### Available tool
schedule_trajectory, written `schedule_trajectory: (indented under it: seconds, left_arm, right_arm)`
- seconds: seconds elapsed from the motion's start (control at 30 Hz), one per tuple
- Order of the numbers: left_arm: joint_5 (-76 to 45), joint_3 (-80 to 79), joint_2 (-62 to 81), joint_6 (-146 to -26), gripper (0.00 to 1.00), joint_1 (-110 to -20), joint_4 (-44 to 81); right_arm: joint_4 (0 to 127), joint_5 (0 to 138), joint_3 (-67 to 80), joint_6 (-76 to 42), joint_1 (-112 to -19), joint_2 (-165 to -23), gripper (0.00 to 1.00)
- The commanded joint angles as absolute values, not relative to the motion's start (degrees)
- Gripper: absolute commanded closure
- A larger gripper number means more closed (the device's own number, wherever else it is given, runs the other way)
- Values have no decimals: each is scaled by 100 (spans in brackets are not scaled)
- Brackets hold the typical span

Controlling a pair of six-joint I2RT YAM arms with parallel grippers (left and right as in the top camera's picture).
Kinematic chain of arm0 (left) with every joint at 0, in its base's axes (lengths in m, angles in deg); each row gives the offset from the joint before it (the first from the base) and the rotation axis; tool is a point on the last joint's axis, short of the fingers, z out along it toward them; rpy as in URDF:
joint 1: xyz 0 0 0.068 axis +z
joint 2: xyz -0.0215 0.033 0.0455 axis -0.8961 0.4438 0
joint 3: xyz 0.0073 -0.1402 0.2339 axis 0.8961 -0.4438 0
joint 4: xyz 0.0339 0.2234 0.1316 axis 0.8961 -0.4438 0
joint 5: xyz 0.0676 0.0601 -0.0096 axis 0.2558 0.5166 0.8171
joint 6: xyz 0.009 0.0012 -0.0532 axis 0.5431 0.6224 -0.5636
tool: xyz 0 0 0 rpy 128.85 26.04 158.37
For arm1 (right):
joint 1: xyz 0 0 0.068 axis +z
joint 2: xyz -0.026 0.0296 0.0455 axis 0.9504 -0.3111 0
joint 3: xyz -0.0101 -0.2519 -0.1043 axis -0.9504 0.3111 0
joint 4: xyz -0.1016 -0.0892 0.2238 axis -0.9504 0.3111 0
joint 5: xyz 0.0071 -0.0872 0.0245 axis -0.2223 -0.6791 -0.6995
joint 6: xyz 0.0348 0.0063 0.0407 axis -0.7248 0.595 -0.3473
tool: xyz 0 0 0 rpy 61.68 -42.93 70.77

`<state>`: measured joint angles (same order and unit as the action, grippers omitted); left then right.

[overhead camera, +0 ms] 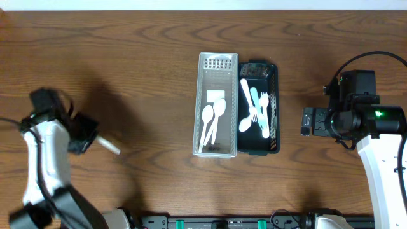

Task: Pack container
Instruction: 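Carry the spoon into the clear basket and open left gripper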

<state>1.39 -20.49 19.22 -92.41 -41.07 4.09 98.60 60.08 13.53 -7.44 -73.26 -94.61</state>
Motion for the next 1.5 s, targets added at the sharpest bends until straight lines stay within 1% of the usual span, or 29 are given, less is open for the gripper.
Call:
schedule_trajectory:
  seconds: [0.0, 0.13, 0.3, 0.43, 0.6, 0.73, 0.9, 0.97, 1.0, 1.03, 1.1, 1.2, 1.3, 1.33, 1.4, 1.43, 1.47]
  left_arm:
    - [16, -1459, 1364, -8880, 94, -5143, 127]
    - [126, -878, 1176, -8753, 94, -6609, 39]
    - [928, -449, 1391, -8399, 94, -8485, 221]
    - [1339, -447, 1837, -7958, 94, -9499, 564]
    - [1385, -447, 2717, -7877, 94, -10065, 981]
    - [1391, -447, 3423, -7816, 94, -10152, 1241]
    - [1396, -447, 3898, -7726, 94, -10146, 1344]
    - [1402, -447, 3933, -7639, 74, -10146, 1351]
    - [1435, -445, 3928, -7639, 69, -10146, 1353]
    - [1446, -436, 3898, -7588, 67, -10146, 1353]
    - [1498, -395, 3808, -7470, 57, -10146, 1335]
    - [1789, -244, 3574, -7466, 52, -10146, 1224]
    - [2213, -119, 3211, -7466, 44, -10104, 1101]
    - [2399, -117, 3043, -7466, 39, -10054, 1099]
    - [2641, -117, 2748, -7470, 28, -9875, 1104]
    - [2665, -117, 2586, -7472, 20, -9715, 1115]
    - [2661, -117, 2457, -7475, 9, -9523, 1139]
  right_arm:
    - [9839, 6034, 1351, -674, -7372, -9437, 1]
    - [9786, 6034, 1351, -674, -7372, -9439, 1]
    - [9692, 6036, 1351, -674, -7372, -9450, 1]
    - [9683, 6036, 1351, -674, -7372, -9455, 1]
    - [9688, 6076, 1351, -674, -7372, -9455, 1]
    - [9690, 6139, 1351, -672, -7372, -9455, 1]
    - [9690, 6139, 1351, -674, -7372, -9455, 1]
    - [9690, 6139, 1351, -672, -7372, -9455, 1]
    - [9690, 6139, 1351, -672, -7372, -9455, 1]
    - [9688, 6139, 1351, -672, -7372, -9455, 1]
    - [9686, 6139, 1351, -672, -7372, -9455, 1]
    - [9618, 6139, 1351, -672, -7372, -9455, 1]
    - [9371, 6141, 1349, -674, -7372, -9452, 1]
    - [9222, 6143, 1349, -674, -7372, -9452, 1]
    - [8844, 6196, 1349, -672, -7372, -9455, 1]
    - [8599, 6251, 1349, -670, -7372, -9455, 1]
    - [8322, 6294, 1349, -670, -7372, -9455, 1]
